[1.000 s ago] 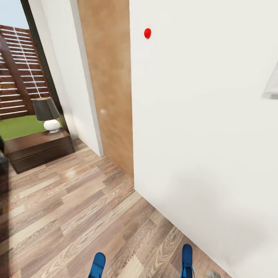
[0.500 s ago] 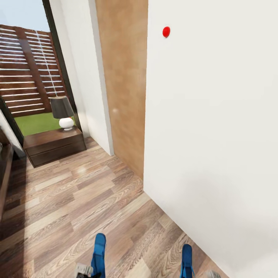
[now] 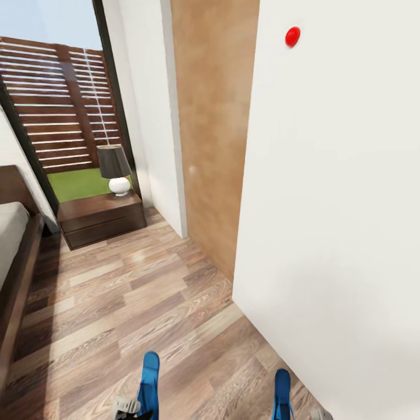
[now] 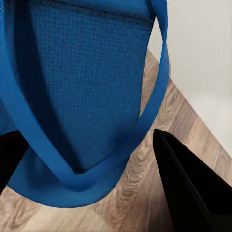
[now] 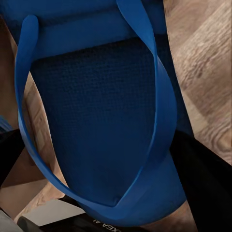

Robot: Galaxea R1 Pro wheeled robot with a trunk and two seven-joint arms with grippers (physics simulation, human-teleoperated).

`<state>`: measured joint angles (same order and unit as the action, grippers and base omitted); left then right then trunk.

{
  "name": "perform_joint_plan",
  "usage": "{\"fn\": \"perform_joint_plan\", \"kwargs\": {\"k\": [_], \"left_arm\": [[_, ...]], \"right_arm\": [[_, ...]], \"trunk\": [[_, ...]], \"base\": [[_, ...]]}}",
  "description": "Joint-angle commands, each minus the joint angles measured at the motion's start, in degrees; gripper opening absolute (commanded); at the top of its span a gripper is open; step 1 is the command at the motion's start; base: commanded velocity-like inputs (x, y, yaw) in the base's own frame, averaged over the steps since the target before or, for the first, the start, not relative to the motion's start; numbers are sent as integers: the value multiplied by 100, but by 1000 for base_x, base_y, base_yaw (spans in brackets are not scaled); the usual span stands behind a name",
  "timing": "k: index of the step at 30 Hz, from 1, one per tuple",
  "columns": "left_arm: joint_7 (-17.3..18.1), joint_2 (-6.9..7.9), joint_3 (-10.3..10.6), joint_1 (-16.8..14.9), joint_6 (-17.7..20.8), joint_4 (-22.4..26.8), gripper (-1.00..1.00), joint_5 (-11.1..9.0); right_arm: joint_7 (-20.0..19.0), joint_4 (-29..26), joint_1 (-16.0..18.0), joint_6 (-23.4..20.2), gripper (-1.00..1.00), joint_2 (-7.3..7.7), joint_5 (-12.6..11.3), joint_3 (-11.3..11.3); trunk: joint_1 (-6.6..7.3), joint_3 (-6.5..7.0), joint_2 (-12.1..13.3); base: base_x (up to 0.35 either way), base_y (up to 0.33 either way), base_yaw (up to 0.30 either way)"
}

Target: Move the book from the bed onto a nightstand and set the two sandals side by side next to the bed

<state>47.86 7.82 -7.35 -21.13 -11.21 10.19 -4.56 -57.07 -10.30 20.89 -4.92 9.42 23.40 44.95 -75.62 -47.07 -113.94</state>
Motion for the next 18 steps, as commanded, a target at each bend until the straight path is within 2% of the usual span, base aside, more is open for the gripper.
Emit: {"fn": "perform_joint_plan", "kwargs": {"k": [1, 14, 18], "left_arm": [[0, 1, -4, -6, -22, -13, -100, -19], [-5, -6, 4, -6, -22, -17, -100, -14], [-3, -3, -1, -6, -22, -17, -100, -17]], "right_arm": [[-23, -7, 3, -53, -100, -2, 24, 49], [-23, 1, 3, -53, -100, -5, 33, 49], [-23, 1, 3, -53, -100, -4, 33, 49]], "trunk": [[-2, -5, -2], [-2, -5, -2], [-2, -5, -2]], "base": [[168, 0, 196], [20, 0, 203], [181, 0, 208]]}}
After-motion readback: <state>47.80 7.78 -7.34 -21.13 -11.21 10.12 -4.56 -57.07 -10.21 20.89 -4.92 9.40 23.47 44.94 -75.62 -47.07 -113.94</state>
